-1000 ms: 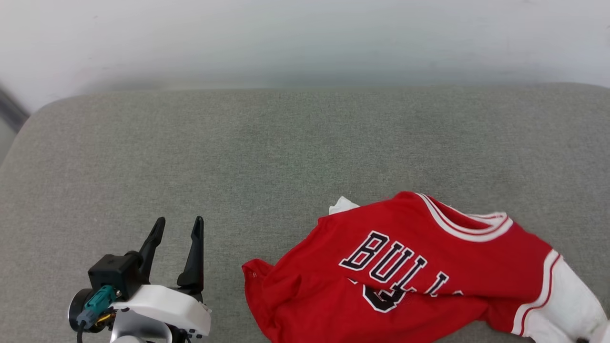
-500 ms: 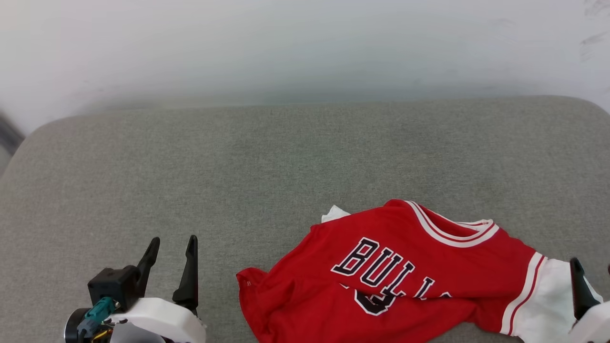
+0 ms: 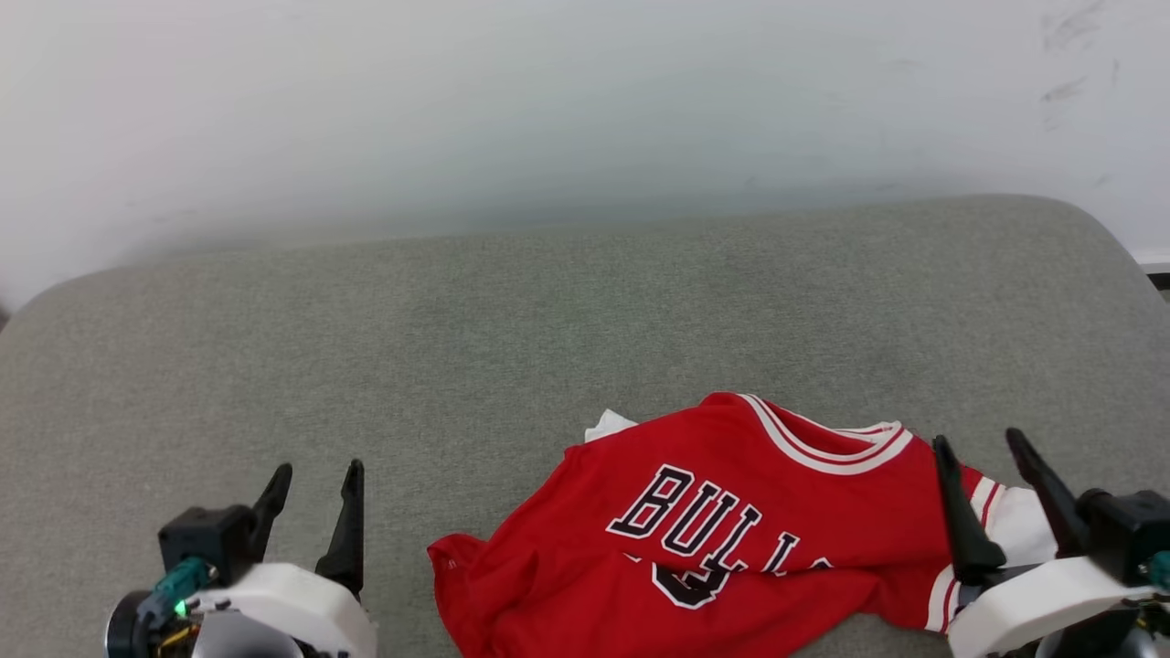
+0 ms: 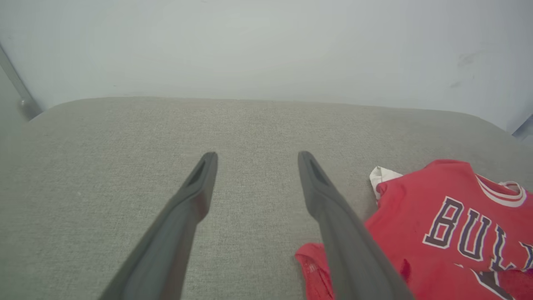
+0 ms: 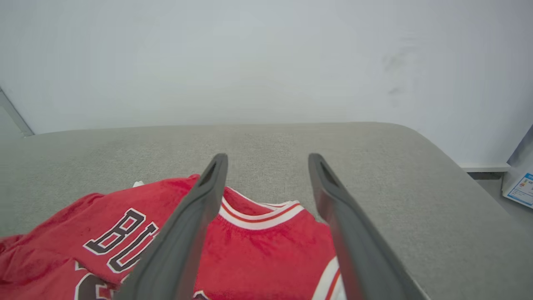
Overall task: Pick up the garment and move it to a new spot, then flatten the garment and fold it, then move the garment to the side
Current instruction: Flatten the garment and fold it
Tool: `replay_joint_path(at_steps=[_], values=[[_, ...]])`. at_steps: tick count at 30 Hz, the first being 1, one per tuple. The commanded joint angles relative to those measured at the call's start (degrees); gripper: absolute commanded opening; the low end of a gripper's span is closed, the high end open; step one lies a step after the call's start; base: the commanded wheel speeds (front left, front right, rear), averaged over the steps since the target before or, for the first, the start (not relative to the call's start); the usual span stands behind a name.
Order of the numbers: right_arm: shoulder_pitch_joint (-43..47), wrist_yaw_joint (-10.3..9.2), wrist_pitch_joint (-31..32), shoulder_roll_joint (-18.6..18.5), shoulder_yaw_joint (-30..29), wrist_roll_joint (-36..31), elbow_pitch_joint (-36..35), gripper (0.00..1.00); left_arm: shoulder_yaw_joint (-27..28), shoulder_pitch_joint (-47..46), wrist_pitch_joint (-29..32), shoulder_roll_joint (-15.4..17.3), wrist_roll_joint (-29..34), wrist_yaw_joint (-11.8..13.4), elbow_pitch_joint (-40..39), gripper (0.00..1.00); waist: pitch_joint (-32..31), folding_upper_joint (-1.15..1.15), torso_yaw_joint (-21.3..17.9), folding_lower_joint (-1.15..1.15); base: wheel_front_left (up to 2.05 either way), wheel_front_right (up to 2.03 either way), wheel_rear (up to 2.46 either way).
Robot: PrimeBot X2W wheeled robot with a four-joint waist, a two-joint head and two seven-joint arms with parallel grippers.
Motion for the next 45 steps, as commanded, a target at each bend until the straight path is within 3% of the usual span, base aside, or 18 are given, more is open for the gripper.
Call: replay_joint_path(at_steps=[1, 5, 17, 28, 29, 30, 31, 32, 37, 45], values=[[1.08, -0.04, 0.44, 0.59, 1.09, -0.08, -1.34, 1.0, -0.2, -1.96, 0.65, 0.44, -0.22, -0.72, 0.25, 1.0, 0.05, 0.0, -0.52, 0.0, 0.0, 0.0, 0.0], [1.18, -0.04, 1.33, 1.28, 3.29, 0.15, -3.69, 1.0, -1.87, -6.6, 3.66, 0.43, -0.4, -3.3, 1.23, 1.0, 1.03, 0.0, -1.46, 0.0, 0.0, 0.0, 0.0], [-1.51, -0.04, 1.88, 1.84, 6.7, -0.11, -5.69, 1.0, -12.15, -20.84, 22.25, -3.53, -3.53, -13.34, 11.56, 1.0, 7.03, 0.0, -4.68, 0.0, 0.0, 0.0, 0.0], [-2.6, -0.03, 1.08, 2.58, 7.52, 0.19, -5.28, 1.0, -19.04, -23.7, 35.04, -4.5, -4.52, -17.91, 21.29, 1.0, 9.87, 0.0, -5.65, 0.0, 0.0, 0.0, 0.0], [-2.69, -0.04, 0.88, 2.62, 7.66, 0.23, -5.27, 1.0, -19.59, -23.54, 36.5, -4.6, -4.9, -18.19, 22.13, 0.85, 9.94, 0.0, -5.66, 0.0, 0.0, 0.0, 0.0], [-2.72, -0.04, 0.75, 2.64, 7.71, 0.21, -5.18, 1.0, -20.16, -23.49, 37.91, -4.7, -5.14, -18.56, 22.84, 0.49, 9.99, 0.0, -5.67, 0.0, 0.0, 0.0, 0.0], [-2.81, -0.04, 0.48, 2.67, 7.79, 0.27, -5.1, 1.0, -20.53, -23.52, 38.72, -4.81, -5.4, -18.9, 23.41, 0.32, 10.02, 0.0, -5.67, 0.0, 0.0, 0.0, 0.0], [-2.91, -0.04, 0.39, 2.71, 7.86, 0.31, -5.01, 1.0, -20.78, -23.55, 39.34, -4.99, -5.75, -19.31, 23.9, 0.03, 10.0, 0.0, -5.67, 0.0, 0.0, 0.0, 0.0], [-2.58, -0.04, -0.25, 2.92, 7.74, 0.73, -4.61, 1.0, -21.14, -24.28, 37.7, -5.49, -4.6, -19.51, 24.0, 0.0, 9.05, 0.0, -5.31, 0.0, 0.0, 0.0, 0.0], [-0.51, -0.04, -0.24, 3.18, 6.31, 1.13, -4.33, 1.0, -20.4, -24.44, 30.87, -3.81, -0.22, -16.48, 16.8, 0.0, 6.02, 0.0, -3.15, 0.0, 0.0, 0.0, 0.0]])
